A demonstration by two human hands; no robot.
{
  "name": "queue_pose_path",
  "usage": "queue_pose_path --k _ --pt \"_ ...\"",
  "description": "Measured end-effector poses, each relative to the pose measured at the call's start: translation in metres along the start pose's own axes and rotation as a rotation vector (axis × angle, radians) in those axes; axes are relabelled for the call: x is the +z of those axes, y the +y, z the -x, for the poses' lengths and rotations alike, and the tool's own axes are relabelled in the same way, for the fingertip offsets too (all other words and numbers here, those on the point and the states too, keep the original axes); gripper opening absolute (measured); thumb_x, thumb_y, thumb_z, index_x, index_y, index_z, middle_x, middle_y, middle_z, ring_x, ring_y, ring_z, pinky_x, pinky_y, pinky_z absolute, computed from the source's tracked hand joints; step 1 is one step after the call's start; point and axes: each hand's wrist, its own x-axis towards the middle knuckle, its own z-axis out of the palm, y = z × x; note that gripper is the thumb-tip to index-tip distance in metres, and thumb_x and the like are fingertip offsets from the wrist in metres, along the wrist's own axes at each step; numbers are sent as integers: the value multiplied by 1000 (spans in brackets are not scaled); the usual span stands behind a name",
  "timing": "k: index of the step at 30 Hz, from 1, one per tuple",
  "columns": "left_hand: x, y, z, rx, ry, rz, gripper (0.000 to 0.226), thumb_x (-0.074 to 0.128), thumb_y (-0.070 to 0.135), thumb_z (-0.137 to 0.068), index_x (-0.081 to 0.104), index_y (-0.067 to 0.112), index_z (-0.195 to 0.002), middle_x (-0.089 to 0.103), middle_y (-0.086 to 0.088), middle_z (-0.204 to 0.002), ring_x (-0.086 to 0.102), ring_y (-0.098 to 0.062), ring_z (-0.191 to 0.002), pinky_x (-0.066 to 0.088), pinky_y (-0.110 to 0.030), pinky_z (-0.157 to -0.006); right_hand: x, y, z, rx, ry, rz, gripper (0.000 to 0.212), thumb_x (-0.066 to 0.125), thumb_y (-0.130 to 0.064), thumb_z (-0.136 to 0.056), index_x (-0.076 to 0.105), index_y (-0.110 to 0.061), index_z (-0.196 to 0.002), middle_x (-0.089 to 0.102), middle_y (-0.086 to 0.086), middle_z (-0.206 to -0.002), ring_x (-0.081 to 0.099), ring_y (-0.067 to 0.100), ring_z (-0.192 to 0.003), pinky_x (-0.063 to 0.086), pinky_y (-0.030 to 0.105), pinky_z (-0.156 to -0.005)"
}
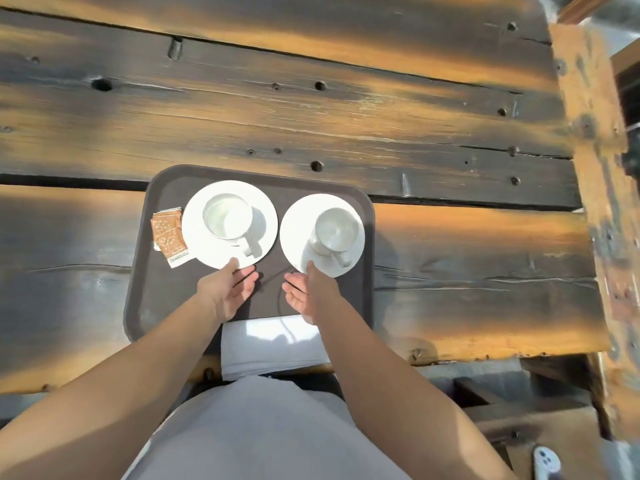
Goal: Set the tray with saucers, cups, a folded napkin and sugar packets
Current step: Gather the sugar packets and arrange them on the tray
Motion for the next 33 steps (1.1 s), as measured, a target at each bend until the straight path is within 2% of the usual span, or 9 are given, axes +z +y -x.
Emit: queue_pose_path --k 4,7,10,12,16,22,27,31,33 --pt "14 -16 2 -13 -49 40 25 64 30 -95 62 6 -92 71 -5 -93 68 -14 -79 55 -17 -50 -16 0 -6 -3 11 -68 32 55 -36 -99 60 -5 -97 72 7 -87 67 20 -68 53 27 -50" --pt "34 -32 6 0 -92 1 22 66 26 -93 64 5 -98 72 -6 -98 70 -15 -82 57 -18 -55 -35 -9 -14 -57 36 -37 25 56 -31 -99 57 -7 -95 71 9 -84 69 19 -70 56 27 -52" --pt "57 -46 7 36 -123 -97 19 70 17 -91 67 5 -106 72 -8 -100 70 -17 -82 56 -18 -54 -52 -21 -24 -102 26 21 28 54 -28 -100 58 -1 -94 64 7 -57 54 12 -41 58 25 -51" --pt "71 -53 5 86 -94 -106 18 70 10 -91 64 3 -105 70 -12 -94 69 -18 -74 56 -19 -52 -57 -28 -30 -117 22 92 28 51 -25 -102 58 1 -93 62 7 -55 47 11 -35 59 26 -56" --pt "83 -60 0 164 15 -142 10 70 7 -90 62 6 -96 69 -13 -84 69 -14 -56 55 -19 -48 -64 -38 -35 -125 24 155 26 46 -20 -103 55 -3 -85 52 7 -56 38 9 -31 36 19 -37" --pt "93 -64 -2 214 33 -208 18 70 4 -89 58 10 -76 70 -12 -77 70 -14 -52 54 -20 -49 -73 -51 -39 -162 43 275 29 47 -26 -103 56 0 -98 67 12 -70 64 17 -56 55 26 -50" --pt "92 -62 -7 263 25 -314 32 72 5 -88 50 13 -65 66 -11 -72 70 -17 -54 55 -22 -51 -77 -55 -39 -153 0 314 37 45 -24 -105 54 8 -121 70 12 -75 69 20 -65 56 27 -50" --pt "88 -61 -8 342 35 -446 35 75 10 -86 50 13 -61 64 -11 -68 71 -22 -61 57 -25 -55 -75 -54 -38 -161 -10 330 40 43 -24 -106 53 11 -123 69 14 -84 68 21 -70 55 27 -52" --pt "87 -61 -8 353 35 -463 35 75 11 -86 51 13 -61 65 -12 -69 71 -24 -64 57 -27 -57 -75 -55 -37 -166 -3 341 33 44 -24 -105 55 7 -112 68 14 -82 67 23 -67 54 28 -51"
